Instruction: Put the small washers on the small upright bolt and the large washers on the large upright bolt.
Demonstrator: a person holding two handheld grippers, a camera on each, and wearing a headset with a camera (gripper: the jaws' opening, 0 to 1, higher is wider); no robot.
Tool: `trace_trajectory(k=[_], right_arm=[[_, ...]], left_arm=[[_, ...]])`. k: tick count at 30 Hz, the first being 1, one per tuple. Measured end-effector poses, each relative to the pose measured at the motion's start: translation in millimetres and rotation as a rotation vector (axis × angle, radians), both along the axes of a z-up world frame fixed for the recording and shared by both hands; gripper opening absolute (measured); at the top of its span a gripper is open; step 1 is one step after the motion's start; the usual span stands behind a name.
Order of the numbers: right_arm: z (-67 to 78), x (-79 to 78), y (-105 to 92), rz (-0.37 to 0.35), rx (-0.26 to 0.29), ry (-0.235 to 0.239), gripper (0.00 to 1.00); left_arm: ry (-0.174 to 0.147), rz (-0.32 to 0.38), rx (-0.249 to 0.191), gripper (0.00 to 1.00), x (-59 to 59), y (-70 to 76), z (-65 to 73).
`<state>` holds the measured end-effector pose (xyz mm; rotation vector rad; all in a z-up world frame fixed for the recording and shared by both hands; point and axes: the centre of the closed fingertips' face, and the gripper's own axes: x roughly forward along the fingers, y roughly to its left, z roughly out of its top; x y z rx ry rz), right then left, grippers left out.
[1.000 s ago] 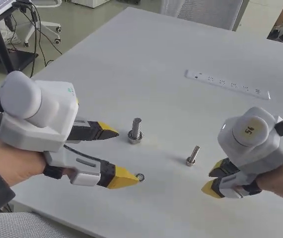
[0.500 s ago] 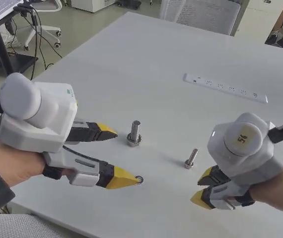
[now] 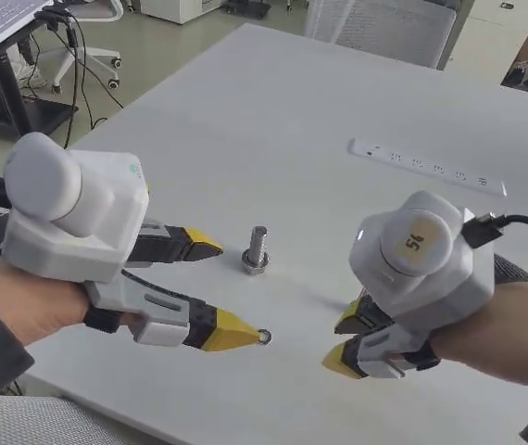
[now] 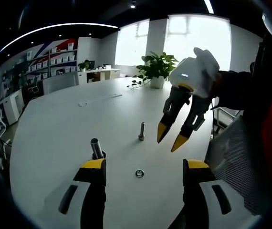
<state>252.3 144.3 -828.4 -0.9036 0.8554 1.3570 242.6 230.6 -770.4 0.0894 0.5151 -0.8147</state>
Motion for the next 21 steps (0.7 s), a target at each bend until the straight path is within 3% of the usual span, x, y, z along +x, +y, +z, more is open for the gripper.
trace_trajectory(k=[21], right_arm=[[-1.8,16.3,37.4,0.066,0.003,-0.013,0.24]], left_arm=[[-0.001,0.003,-0.001,0.64,0.6,0.4,0.1]])
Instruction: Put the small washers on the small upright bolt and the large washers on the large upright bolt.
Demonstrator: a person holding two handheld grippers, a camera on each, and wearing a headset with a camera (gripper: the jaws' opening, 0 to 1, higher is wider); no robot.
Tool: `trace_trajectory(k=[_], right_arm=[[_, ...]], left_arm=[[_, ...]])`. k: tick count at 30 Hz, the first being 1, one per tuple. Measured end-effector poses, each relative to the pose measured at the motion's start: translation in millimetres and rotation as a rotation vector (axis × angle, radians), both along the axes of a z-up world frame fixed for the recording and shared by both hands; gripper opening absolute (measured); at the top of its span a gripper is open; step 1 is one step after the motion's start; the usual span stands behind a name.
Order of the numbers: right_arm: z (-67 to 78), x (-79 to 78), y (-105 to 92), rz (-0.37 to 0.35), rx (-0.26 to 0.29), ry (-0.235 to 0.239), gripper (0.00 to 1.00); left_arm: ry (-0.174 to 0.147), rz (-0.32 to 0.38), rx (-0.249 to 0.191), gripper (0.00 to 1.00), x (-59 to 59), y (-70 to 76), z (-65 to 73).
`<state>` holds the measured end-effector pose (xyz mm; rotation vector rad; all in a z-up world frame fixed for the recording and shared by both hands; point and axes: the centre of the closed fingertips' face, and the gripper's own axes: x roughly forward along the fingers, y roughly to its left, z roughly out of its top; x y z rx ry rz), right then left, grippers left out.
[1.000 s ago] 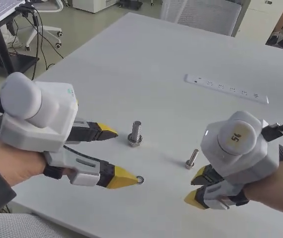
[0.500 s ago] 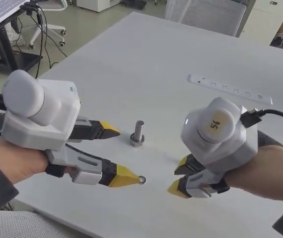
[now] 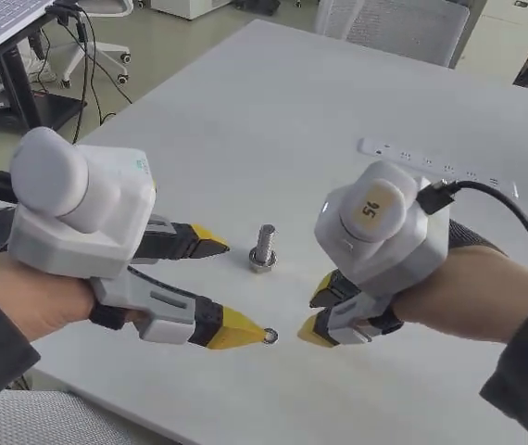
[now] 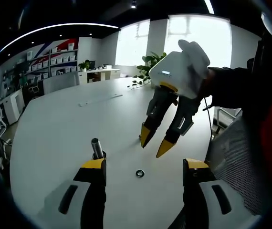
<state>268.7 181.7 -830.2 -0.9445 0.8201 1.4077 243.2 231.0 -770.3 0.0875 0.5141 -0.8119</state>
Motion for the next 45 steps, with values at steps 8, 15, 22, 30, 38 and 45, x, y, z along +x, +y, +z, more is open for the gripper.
trace_trajectory(k=[8,15,22,30,38,45], right_arm=[[-1.6,5.9,5.8,0.005,-0.003,-0.003,0.24],[-4.4,10.8,14.1,0.011,-0.004,-0.005,0.24],[-15.2,3.4,23.5,0.054,-0.035,0.002,0.24],[-34.6,-8.0,30.8,0.087,-0.078,0.036,0.23],[-45.5,-8.5,30.7,0.099,-0.106,0.049,0.23],[-49.0,-8.3,29.4,0.108,-0.118,0.052,0.2]], left_arm=[[0.001,0.001,0.0,0.64,0.2,0.8,-0.1],[0.0,0.002,0.0,0.64,-0.2,1.2,0.0],[-0.001,0.003,-0.002,0.64,-0.9,2.0,-0.1],[-0.003,0.004,-0.005,0.64,-2.0,3.3,-0.2],[-0.005,0.006,-0.006,0.64,-2.5,3.9,0.6],[-0.008,0.011,-0.011,0.64,-1.5,4.1,2.1]])
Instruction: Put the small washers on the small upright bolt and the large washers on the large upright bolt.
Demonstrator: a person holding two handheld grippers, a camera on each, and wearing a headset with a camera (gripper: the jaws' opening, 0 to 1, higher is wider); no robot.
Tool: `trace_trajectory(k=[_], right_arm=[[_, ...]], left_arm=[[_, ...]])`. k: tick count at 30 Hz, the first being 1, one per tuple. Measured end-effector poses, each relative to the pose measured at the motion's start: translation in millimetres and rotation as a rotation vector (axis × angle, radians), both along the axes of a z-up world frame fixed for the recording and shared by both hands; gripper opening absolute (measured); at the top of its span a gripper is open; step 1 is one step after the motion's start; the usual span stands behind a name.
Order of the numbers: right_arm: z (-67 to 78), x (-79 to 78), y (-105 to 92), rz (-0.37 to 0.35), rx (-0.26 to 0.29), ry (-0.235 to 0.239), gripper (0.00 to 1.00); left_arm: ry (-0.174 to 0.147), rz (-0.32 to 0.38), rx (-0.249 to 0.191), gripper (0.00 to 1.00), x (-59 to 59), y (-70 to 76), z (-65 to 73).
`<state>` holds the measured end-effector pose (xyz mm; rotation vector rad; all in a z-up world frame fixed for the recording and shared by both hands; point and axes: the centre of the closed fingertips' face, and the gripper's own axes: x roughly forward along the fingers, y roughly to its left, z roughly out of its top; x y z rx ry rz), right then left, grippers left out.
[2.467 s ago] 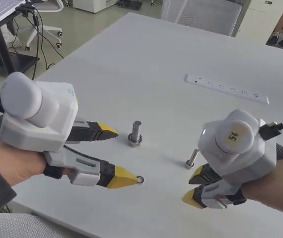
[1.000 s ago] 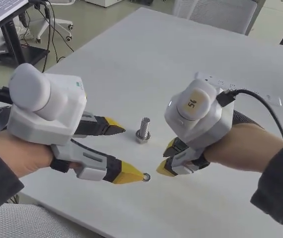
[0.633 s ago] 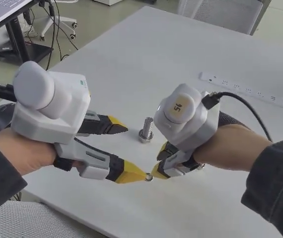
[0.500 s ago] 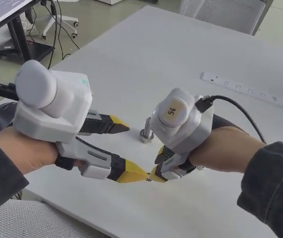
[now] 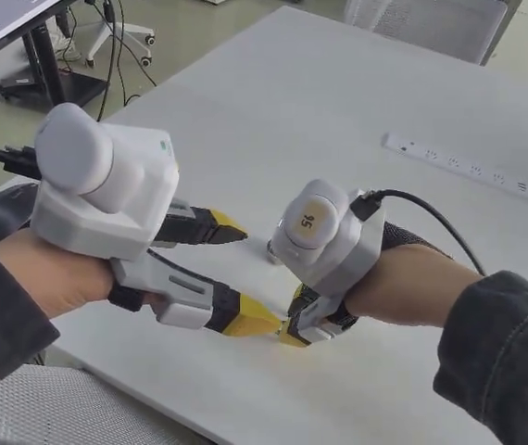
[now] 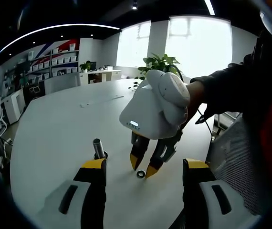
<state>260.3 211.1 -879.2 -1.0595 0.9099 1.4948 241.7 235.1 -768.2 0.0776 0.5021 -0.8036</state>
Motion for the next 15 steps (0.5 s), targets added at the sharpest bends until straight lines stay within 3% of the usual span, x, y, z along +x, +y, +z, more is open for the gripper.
trace_trajectory(k=[6,15], right_arm=[[-0.9,-1.0,-0.6,0.039,-0.008,-0.034,0.19],[-1.4,-2.7,-1.0,0.071,-0.006,-0.044,0.15]], left_arm=[[-0.001,0.001,-0.002,0.64,0.7,-0.5,1.0],[-0.004,0.0,-0.004,0.64,0.5,-1.4,1.1]])
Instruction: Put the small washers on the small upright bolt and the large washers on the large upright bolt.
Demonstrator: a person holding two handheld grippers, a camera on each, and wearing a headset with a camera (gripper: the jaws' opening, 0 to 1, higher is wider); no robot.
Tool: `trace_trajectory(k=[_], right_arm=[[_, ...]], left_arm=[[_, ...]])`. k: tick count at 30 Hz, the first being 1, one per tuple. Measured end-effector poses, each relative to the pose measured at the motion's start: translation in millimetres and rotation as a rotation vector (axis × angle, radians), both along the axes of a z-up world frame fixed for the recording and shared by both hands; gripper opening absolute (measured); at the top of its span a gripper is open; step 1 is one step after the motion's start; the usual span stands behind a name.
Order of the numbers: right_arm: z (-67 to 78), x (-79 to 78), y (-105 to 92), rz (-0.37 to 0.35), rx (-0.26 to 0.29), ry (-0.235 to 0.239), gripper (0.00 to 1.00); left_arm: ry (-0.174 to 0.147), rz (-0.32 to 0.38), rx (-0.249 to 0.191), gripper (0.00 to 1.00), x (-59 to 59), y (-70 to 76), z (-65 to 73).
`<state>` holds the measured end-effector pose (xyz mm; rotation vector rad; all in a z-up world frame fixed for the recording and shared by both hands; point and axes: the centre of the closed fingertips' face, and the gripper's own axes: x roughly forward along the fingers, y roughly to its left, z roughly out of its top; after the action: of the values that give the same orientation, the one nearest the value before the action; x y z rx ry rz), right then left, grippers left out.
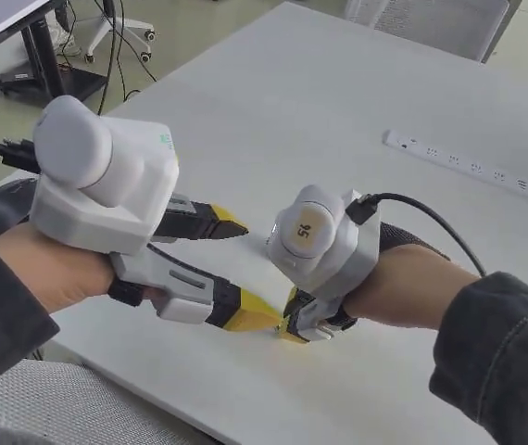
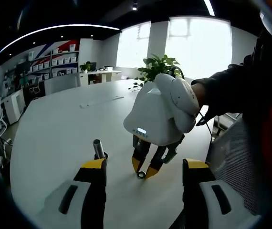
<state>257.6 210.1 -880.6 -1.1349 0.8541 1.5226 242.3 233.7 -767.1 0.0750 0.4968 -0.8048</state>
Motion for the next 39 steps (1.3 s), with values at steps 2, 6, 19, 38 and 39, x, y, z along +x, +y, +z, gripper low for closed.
trace_trajectory(k=[2,6,19,38,39], right_arm=[[0.1,0.3,-0.2,-0.004,0.001,0.001,0.15],[0.1,0.5,-0.5,-0.003,0.003,-0.001,0.15],[0.8,6.0,-3.0,-0.027,0.015,-0.001,0.13],[14.5,2.8,-17.6,-0.051,0.027,-0.009,0.13],[15.7,3.0,-19.1,-0.056,0.029,-0.01,0.13]], left_arm=[[0.0,0.0,0.001,0.64,0.1,-0.1,-0.1],[-0.003,0.001,-0.002,0.64,0.6,-0.1,0.7],[-0.001,-0.003,0.0,0.63,0.8,-1.2,0.1],[0.0,-0.009,0.003,0.63,0.1,-2.5,0.0],[0.0,-0.011,0.005,0.63,0.0,-2.7,-0.2]])
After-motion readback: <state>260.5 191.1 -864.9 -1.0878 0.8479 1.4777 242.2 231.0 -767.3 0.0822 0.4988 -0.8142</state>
